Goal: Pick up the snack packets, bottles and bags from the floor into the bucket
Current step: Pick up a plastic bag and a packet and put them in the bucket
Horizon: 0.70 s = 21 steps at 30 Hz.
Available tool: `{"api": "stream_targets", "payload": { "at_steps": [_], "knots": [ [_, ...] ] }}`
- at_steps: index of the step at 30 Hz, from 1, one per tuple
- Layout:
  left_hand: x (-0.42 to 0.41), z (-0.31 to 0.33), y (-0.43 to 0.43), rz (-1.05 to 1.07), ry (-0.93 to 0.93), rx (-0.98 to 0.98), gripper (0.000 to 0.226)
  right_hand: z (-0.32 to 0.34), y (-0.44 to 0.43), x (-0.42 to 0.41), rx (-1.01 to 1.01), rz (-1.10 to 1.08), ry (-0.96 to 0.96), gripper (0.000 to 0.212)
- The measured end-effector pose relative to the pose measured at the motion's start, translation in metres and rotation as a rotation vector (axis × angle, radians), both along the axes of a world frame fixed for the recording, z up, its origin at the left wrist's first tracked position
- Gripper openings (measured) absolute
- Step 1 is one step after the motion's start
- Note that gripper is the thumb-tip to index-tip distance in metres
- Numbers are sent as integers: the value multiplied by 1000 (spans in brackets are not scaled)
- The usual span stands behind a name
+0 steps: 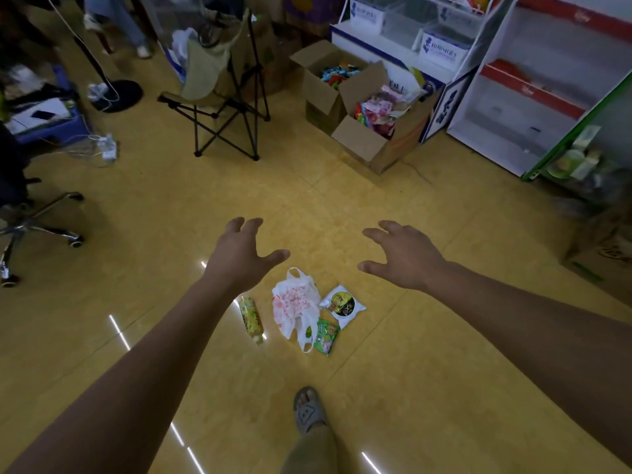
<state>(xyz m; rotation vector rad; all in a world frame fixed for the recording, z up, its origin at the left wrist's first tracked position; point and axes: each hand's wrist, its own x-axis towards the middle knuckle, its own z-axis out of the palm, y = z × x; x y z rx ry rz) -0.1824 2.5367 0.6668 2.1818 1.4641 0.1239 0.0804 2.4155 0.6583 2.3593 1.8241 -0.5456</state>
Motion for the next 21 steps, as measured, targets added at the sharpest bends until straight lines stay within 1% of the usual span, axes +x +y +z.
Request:
{"api": "stream_targets", "payload": {
  "at_steps": [6, 12, 16, 21],
  "knots": [
    [19, -41, 48, -40, 48, -85, 91, -37, 38, 14, -71, -37, 14, 79],
    [36, -98, 72, -58, 94, -149, 90, -92, 61, 30, -179, -60, 31, 82],
    [44, -154, 79, -29, 139, -194, 92, -148, 77, 42, -229, -41, 53, 86],
    [55, -237, 81, 29, 189, -251, 94, -245, 102, 60, -266, 1, 84, 90]
  ]
}}
